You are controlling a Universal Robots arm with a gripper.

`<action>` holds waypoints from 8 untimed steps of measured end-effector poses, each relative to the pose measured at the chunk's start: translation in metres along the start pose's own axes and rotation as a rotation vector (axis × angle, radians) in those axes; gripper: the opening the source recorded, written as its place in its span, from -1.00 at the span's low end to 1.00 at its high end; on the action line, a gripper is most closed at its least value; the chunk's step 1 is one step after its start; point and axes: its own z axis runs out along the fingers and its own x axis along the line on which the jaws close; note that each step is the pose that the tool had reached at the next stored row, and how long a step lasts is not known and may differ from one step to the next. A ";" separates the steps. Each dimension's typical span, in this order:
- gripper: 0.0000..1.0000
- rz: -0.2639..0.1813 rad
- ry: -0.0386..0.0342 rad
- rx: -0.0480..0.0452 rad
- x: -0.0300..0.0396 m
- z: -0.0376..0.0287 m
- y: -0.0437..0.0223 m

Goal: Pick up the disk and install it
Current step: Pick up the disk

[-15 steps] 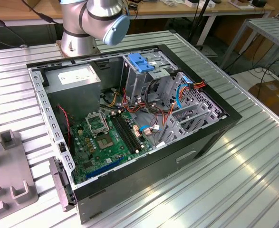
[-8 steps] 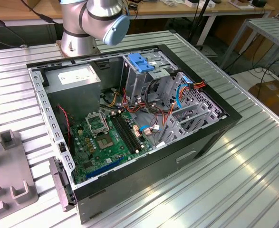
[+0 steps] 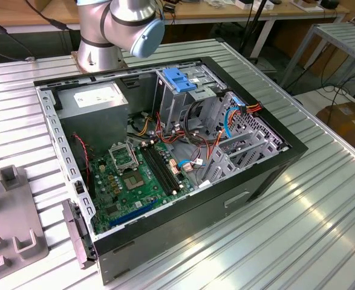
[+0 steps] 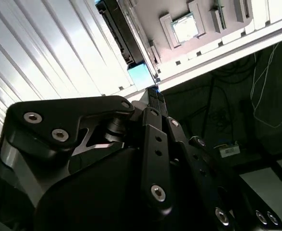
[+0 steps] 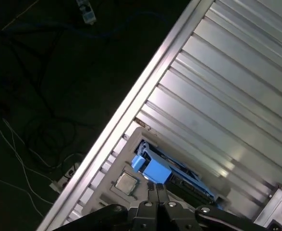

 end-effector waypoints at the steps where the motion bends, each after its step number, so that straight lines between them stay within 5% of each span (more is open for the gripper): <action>1: -0.80 -0.014 0.0012 0.0035 0.0000 0.0001 0.0000; 7: -0.80 -0.180 0.0197 0.0507 0.0000 0.0009 -0.0001; 8: -0.80 -0.205 0.0166 0.0551 0.0000 0.0018 0.0000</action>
